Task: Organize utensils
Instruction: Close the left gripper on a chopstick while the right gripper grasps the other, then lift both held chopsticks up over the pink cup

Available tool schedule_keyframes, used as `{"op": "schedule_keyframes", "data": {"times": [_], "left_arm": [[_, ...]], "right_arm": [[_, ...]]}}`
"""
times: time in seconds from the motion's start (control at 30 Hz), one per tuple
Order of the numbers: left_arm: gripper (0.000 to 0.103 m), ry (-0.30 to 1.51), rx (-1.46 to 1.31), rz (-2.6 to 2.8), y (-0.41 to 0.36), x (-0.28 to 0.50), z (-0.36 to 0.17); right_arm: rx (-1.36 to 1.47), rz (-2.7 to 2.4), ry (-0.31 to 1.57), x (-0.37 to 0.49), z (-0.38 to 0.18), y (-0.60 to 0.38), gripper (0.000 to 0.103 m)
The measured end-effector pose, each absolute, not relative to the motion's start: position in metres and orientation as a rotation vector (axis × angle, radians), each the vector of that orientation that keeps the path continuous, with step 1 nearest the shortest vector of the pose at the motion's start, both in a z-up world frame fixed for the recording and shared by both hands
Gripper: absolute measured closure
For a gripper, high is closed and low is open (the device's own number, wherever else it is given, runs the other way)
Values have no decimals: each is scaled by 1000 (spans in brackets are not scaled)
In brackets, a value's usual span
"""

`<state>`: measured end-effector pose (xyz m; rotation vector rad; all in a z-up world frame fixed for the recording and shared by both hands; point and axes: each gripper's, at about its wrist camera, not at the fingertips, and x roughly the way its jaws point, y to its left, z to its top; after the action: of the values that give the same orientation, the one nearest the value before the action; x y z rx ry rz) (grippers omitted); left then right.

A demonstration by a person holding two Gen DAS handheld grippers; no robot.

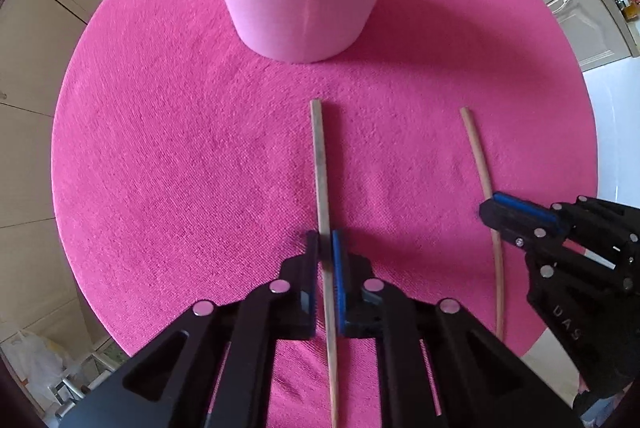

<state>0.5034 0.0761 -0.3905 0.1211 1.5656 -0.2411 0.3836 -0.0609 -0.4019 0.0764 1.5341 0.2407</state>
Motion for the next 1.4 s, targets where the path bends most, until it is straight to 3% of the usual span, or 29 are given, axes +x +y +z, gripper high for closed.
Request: {"op": "schedule_keyframes", "data": {"times": [0.27, 0.5, 0.87, 1.4], "left_arm": [[98, 1498, 56, -253, 82, 475, -383], [98, 1354, 18, -378, 106, 454, -347], [98, 1038, -86, -544, 149, 416, -281], [98, 717, -186, -540, 149, 447, -200]], "right_arm": [[-2, 235, 1544, 394, -405, -38, 97], [178, 246, 1441, 376, -397, -64, 97], [371, 301, 1158, 345, -321, -77, 97], [428, 405, 845, 364, -209, -57, 97]]}}
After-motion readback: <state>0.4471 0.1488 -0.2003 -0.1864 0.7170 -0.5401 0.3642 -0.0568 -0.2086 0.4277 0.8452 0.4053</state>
